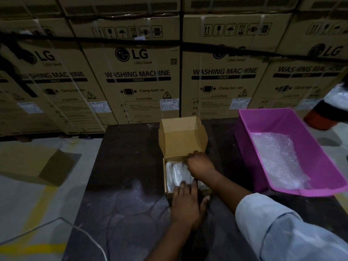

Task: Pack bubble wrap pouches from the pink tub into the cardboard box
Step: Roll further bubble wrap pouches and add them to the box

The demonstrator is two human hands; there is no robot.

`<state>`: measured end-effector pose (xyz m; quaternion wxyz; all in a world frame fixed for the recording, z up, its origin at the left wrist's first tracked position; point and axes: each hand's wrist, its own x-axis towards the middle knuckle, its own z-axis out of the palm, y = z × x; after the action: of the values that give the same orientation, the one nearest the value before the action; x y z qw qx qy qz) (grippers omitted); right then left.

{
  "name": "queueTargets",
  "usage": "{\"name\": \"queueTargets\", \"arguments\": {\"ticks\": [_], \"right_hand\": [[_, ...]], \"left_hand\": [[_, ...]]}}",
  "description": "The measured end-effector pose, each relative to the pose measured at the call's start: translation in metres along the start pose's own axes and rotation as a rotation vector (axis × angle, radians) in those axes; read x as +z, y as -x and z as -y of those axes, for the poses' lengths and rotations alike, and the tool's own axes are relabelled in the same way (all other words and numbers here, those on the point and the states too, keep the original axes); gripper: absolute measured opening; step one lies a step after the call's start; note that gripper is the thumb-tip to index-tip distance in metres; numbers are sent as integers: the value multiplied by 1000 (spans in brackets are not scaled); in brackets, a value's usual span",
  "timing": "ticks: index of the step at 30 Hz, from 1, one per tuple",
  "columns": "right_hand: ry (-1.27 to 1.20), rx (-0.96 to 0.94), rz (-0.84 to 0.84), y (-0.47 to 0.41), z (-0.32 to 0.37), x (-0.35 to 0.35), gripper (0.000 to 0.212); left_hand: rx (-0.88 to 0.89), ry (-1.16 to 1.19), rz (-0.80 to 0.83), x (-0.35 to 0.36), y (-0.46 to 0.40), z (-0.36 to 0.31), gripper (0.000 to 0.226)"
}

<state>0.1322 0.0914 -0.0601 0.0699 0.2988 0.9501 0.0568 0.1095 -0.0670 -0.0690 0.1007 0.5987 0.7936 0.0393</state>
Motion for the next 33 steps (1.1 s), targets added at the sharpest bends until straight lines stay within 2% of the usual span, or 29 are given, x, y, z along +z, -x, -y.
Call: {"name": "queueTargets", "arguments": {"ticks": [5,9,13,20,24,26,28,30,33], "right_hand": [[-105,28,2,-2,-3,10,27],[-143,39,-21,-3,-2,10,23],[-178,61,-9,-2,0,12,21],[-133,45,-1,-1,2,16,25],[-392,66,-7,4,-14,3,32],[-574,147,-105,14,-33,-14,33],[-676,234,-288,28,-59,-36,30],[-688,311,-465,47,-88,-60,28],[-690,461,-600,77,-135,-86,29]], "left_hand": [[121,-63,-74,0,-5,3,71],[199,-96,-70,1,-13,1,68],[166,-101,-88,9,-9,2,60],[113,-96,-131,12,-6,4,69],[127,-34,-114,9,-7,8,65],[141,3,-139,7,-9,11,60],[168,36,-205,-3,-17,12,56],[234,71,-288,-23,-30,10,51],[337,178,-379,-58,-54,-6,44]]}}
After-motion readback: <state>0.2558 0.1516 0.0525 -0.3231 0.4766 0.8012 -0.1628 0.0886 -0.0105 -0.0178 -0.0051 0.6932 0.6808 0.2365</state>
